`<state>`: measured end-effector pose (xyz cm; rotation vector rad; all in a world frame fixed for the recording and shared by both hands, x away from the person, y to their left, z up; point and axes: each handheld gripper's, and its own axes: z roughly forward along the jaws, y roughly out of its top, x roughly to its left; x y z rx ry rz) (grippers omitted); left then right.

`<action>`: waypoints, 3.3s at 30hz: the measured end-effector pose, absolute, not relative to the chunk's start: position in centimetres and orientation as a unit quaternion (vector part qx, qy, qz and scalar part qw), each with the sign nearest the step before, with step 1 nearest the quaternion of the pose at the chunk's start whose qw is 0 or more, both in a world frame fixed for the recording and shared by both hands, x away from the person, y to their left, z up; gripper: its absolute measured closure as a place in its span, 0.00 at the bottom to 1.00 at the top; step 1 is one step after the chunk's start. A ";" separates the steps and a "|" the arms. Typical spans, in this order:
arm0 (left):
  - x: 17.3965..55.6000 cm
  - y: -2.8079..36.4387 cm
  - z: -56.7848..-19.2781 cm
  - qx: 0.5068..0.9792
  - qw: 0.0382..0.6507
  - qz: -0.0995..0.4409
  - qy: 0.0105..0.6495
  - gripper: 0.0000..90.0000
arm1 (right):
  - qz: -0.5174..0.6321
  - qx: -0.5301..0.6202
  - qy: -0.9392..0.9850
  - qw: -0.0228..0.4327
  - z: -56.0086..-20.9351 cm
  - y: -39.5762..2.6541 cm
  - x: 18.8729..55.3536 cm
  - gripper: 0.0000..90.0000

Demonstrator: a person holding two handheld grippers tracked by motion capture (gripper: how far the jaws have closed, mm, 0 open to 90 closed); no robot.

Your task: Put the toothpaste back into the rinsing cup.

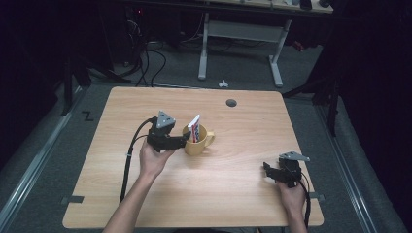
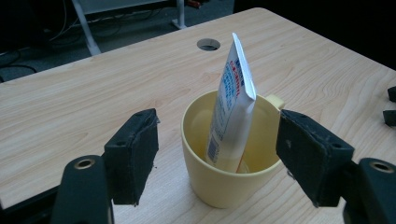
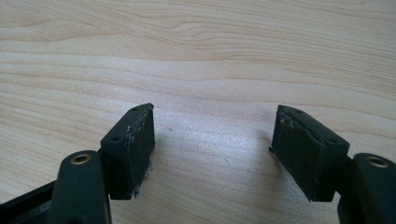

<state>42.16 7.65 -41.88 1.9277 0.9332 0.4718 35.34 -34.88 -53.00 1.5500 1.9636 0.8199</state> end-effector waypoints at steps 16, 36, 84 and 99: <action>41.3 9.3 -41.6 0.771 0.465 0.187 0.392 0.34 | 0.301 0.570 0.722 0.252 -53.0 -34.9 35.3 0.33; 40.6 11.1 -41.2 0.761 0.469 0.197 0.403 0.34 | 0.301 0.570 0.722 0.252 -53.0 -34.9 35.3 0.33; 38.8 15.0 -41.9 0.727 0.483 0.215 0.439 0.37 | 0.301 0.570 0.722 0.252 -53.0 -34.9 35.3 0.33; 38.2 15.7 -42.5 0.723 0.480 0.218 0.447 0.37 | 0.301 0.570 0.722 0.252 -53.0 -34.9 35.3 0.33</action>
